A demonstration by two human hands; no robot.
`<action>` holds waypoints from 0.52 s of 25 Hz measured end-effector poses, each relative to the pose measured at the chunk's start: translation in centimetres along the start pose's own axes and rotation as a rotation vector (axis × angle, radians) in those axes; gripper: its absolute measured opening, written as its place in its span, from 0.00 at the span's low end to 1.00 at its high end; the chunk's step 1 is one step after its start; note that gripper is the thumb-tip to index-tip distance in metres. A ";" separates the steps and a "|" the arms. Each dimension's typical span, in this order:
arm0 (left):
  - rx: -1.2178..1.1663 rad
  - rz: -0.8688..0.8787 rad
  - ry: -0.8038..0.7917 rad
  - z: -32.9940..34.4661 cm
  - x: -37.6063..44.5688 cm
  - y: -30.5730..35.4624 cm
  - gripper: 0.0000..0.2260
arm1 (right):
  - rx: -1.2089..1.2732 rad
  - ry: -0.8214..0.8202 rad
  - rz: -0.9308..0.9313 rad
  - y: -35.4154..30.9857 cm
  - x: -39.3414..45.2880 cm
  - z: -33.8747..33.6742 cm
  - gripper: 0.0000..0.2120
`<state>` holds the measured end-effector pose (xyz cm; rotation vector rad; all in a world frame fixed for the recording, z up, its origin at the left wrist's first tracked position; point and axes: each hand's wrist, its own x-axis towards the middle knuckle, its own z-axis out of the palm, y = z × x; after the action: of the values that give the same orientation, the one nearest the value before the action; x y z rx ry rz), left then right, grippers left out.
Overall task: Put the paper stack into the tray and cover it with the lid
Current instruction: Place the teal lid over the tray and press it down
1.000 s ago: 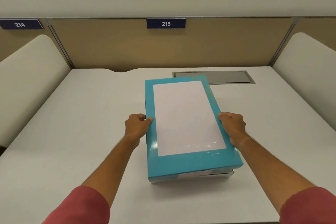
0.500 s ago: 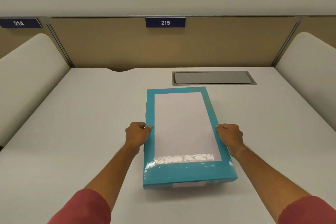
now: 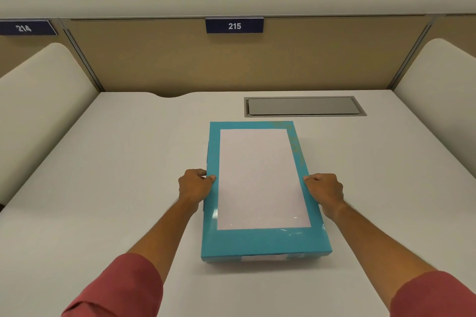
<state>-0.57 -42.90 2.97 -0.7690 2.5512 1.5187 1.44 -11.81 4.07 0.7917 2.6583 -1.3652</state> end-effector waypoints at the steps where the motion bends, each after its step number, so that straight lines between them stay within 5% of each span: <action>1: -0.002 -0.018 -0.001 0.0 0.1 -0.3 0.19 | -0.004 -0.004 -0.006 -0.1 0.0 0.1 0.14; 13: 0.065 -0.072 -0.020 0.6 0.9 -0.3 0.15 | -0.025 -0.054 0.057 0.0 0.9 0.2 0.14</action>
<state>-1.37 -42.89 2.17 -0.8228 2.5160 1.4076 0.64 -11.63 3.71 0.8096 2.5865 -1.3175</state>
